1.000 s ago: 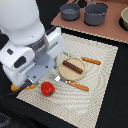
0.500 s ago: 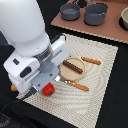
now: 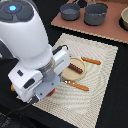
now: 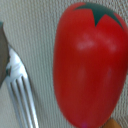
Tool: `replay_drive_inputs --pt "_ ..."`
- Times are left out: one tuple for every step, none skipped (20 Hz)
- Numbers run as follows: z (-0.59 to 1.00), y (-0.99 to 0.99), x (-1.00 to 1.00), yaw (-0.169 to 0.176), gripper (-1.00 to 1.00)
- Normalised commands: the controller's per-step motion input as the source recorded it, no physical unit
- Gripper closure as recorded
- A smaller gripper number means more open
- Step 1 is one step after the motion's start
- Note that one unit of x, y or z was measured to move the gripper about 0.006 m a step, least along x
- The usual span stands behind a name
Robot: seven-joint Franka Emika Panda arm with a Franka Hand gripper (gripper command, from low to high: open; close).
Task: Interact with the objects in diverse but meaningful ways.
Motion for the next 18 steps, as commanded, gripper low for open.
replay_drive_inputs --pt "-0.3 -0.2 -0.01 0.0 -1.0" --pt "-0.3 -0.17 0.0 0.0 -1.0" --pt "-0.27 -0.17 0.0 0.0 -1.0" --pt "-0.27 -0.16 0.0 0.0 -1.0" --pt "-0.25 -0.15 0.0 0.0 1.0" --pt "-0.26 -0.14 0.0 0.0 1.0" --pt "-0.25 -0.16 0.0 0.0 1.0" --pt "-0.23 -0.15 0.0 0.0 1.0" --pt "-0.19 -0.15 0.0 0.0 1.0" --pt "-0.19 -0.17 0.0 0.0 1.0" --pt "-0.1 -0.16 0.03 0.0 1.0" --pt "0.0 -0.18 0.05 0.0 1.0" --pt "0.0 -0.15 0.1 0.0 1.0" --pt "0.0 -0.11 0.15 0.0 1.0" --pt "0.02 -0.13 0.16 0.0 1.0" --pt "0.04 -0.13 0.18 0.0 1.0" --pt "0.14 -0.07 0.23 0.0 1.0" --pt "0.34 0.0 0.29 0.0 1.0"
